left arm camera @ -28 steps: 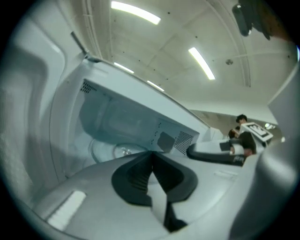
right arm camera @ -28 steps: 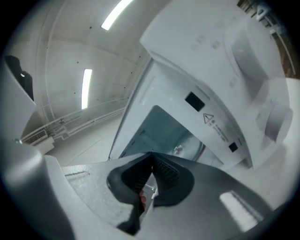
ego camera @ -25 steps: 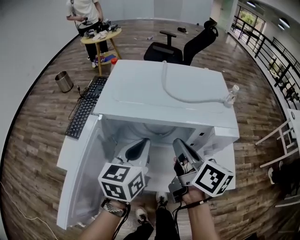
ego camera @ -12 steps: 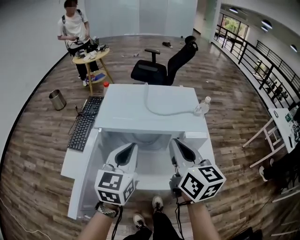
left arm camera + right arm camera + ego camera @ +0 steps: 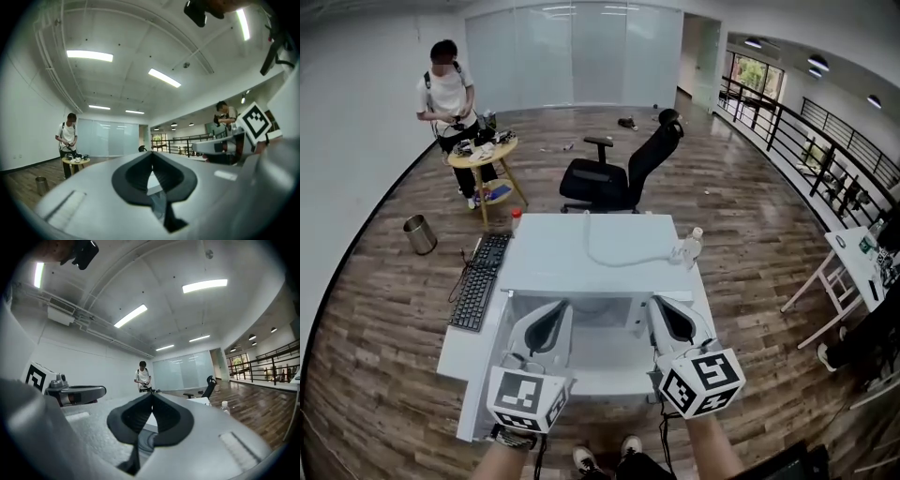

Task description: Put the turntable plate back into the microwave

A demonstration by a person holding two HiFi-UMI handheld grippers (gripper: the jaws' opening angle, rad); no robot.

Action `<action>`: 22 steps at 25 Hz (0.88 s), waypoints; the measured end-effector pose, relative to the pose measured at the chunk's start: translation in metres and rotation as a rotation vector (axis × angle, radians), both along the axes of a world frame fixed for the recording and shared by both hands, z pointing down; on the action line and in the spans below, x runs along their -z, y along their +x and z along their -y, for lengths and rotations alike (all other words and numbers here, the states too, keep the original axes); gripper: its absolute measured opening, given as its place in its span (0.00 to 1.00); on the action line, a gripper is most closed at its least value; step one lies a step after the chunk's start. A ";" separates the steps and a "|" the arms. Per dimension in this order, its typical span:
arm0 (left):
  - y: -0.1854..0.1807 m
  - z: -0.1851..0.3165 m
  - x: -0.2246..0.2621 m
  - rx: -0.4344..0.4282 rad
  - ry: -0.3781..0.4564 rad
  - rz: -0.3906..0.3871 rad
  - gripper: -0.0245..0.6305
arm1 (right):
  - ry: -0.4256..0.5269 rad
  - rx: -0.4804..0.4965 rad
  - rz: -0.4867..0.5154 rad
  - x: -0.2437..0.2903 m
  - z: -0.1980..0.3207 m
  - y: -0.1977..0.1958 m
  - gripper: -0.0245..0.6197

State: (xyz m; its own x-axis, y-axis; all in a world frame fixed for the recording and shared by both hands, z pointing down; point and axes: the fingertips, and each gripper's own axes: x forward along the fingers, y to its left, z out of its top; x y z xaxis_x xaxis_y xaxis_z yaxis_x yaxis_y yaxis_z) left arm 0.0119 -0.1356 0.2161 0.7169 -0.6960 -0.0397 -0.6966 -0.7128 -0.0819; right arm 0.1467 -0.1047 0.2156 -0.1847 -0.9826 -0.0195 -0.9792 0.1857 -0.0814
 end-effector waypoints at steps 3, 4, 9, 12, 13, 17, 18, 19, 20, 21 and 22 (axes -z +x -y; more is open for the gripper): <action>0.001 -0.003 0.015 0.011 0.032 -0.001 0.04 | 0.030 0.008 -0.043 0.012 -0.002 0.004 0.04; 0.000 -0.004 0.018 0.018 0.036 0.000 0.04 | 0.033 0.008 -0.046 0.014 -0.003 0.005 0.04; 0.008 -0.005 0.031 0.037 0.028 -0.006 0.04 | 0.058 0.010 -0.048 0.030 0.002 0.014 0.04; 0.017 -0.005 0.039 0.034 0.068 0.007 0.04 | 0.092 0.045 -0.075 0.043 0.004 0.010 0.04; 0.020 -0.004 0.043 0.029 0.086 0.010 0.04 | 0.109 0.056 -0.083 0.048 0.005 0.010 0.04; 0.030 0.000 0.063 0.012 0.170 0.004 0.04 | 0.156 0.087 -0.105 0.064 0.008 0.008 0.04; 0.032 0.001 0.067 0.009 0.185 0.004 0.04 | 0.162 0.090 -0.110 0.067 0.010 0.008 0.04; 0.034 0.002 0.070 0.005 0.193 0.002 0.04 | 0.167 0.088 -0.113 0.070 0.010 0.009 0.04; 0.036 0.002 0.072 0.000 0.194 -0.005 0.04 | 0.171 0.081 -0.112 0.073 0.011 0.012 0.04; 0.039 0.002 0.076 -0.006 0.188 -0.021 0.04 | 0.173 0.069 -0.107 0.075 0.012 0.015 0.04; 0.042 0.001 0.079 -0.012 0.180 -0.040 0.04 | 0.173 0.058 -0.100 0.077 0.013 0.018 0.04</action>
